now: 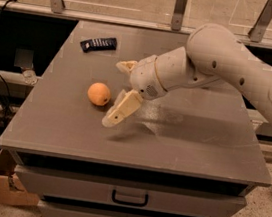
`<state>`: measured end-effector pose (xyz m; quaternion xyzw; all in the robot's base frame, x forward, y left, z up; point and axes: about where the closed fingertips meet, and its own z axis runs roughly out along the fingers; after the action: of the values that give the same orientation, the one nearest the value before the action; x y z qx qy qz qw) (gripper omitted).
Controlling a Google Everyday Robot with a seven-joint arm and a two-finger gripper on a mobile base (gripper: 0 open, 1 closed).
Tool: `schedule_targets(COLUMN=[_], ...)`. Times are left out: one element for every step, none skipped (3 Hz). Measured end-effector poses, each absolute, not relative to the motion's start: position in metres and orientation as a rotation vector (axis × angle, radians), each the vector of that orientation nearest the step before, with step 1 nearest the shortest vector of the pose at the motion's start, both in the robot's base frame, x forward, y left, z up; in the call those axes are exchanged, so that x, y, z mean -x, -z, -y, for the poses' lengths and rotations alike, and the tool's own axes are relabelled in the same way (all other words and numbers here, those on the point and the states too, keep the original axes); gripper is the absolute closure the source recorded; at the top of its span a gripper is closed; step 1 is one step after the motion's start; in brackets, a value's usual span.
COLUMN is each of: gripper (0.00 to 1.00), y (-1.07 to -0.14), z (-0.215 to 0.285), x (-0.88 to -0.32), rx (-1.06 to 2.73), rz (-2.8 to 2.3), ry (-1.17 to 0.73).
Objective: Move orange near rxbar blueberry
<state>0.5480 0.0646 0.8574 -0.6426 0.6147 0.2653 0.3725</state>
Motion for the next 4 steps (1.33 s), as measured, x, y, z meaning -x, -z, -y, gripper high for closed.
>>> schedule_targets(gripper=[0.0, 0.18, 0.41, 0.64], y=[-0.849, -0.843, -0.837, -0.833], z=[-0.076, -0.083, -0.087, -0.086], x=[-0.549, -0.552, -0.553, -0.556], rx=[1.649, 1.647, 1.641, 1.623], rz=[-1.569, -1.565, -1.561, -1.562], ry=[-0.72, -0.746, -0.769, -0.782])
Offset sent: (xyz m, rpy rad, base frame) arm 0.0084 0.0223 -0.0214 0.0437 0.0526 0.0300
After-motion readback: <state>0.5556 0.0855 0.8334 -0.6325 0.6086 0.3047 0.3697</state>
